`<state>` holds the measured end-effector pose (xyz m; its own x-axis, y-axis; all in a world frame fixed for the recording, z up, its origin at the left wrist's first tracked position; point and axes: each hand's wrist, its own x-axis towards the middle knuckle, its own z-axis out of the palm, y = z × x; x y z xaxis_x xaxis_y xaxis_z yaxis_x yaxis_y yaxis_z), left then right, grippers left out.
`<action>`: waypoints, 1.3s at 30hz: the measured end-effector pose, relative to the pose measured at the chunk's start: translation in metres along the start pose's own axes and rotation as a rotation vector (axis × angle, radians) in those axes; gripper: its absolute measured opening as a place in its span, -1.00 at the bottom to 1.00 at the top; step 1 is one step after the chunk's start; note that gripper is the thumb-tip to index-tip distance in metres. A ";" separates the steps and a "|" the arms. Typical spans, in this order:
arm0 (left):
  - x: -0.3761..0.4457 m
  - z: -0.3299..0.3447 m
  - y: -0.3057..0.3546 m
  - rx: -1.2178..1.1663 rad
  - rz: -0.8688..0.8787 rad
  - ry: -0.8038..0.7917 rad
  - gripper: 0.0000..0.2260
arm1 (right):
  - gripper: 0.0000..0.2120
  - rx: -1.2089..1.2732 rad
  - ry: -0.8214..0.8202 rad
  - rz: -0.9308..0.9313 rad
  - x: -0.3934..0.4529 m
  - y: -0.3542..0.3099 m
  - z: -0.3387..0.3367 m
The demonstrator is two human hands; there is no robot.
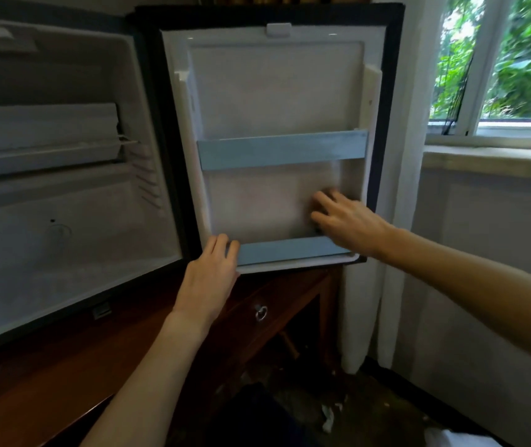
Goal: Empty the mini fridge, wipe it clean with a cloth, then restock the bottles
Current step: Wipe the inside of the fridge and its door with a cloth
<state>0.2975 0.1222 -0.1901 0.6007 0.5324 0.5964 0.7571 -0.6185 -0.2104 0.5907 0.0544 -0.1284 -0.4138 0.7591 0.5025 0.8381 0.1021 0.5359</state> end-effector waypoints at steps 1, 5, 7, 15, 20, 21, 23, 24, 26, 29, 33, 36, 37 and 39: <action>0.000 0.000 0.000 0.002 -0.002 0.000 -0.55 | -0.72 -0.026 -0.022 0.022 -0.007 0.005 -0.002; -0.003 0.000 -0.001 0.007 -0.016 -0.001 -0.56 | -0.78 -0.026 -0.016 0.026 -0.002 -0.002 -0.006; -0.003 0.000 0.000 -0.006 -0.028 -0.005 -0.55 | -0.81 0.006 0.007 -0.010 0.014 -0.016 -0.005; -0.003 0.000 -0.002 0.006 -0.029 0.006 -0.48 | -0.77 0.127 0.091 -0.271 0.112 -0.102 -0.006; -0.008 0.001 -0.008 0.007 0.008 0.004 -0.51 | -0.77 0.146 0.149 -0.242 0.093 -0.090 -0.007; -0.008 0.000 -0.008 0.014 0.011 0.003 -0.51 | -0.79 0.129 0.143 -0.221 0.085 -0.085 -0.007; -0.009 0.000 -0.008 0.012 0.006 -0.005 -0.52 | -0.81 0.090 0.116 -0.169 0.066 -0.071 -0.009; -0.010 0.000 -0.008 0.006 0.005 -0.002 -0.53 | -0.80 0.074 0.102 -0.150 0.055 -0.062 -0.010; -0.010 -0.001 -0.007 -0.003 0.002 -0.002 -0.53 | -0.75 0.037 0.059 -0.126 0.031 -0.041 -0.012; -0.009 0.000 -0.008 -0.018 0.003 0.003 -0.54 | -0.71 -0.011 0.002 -0.069 0.001 -0.013 -0.017; -0.009 -0.001 -0.008 -0.023 0.002 -0.001 -0.54 | -0.73 -0.018 -0.037 -0.033 -0.015 -0.002 -0.022; -0.009 -0.001 -0.004 -0.020 -0.015 0.004 -0.55 | -0.71 0.009 0.003 -0.018 0.006 -0.019 -0.020; -0.009 -0.001 -0.003 -0.017 -0.021 0.003 -0.55 | -0.69 0.030 0.015 -0.019 0.018 -0.027 -0.019; -0.008 -0.002 0.000 -0.004 -0.030 0.007 -0.54 | -0.64 0.073 0.034 -0.025 0.045 -0.047 -0.017</action>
<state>0.2922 0.1171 -0.1930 0.5764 0.5466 0.6075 0.7735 -0.6047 -0.1898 0.5262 0.0732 -0.1194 -0.4462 0.7333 0.5130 0.8505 0.1689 0.4982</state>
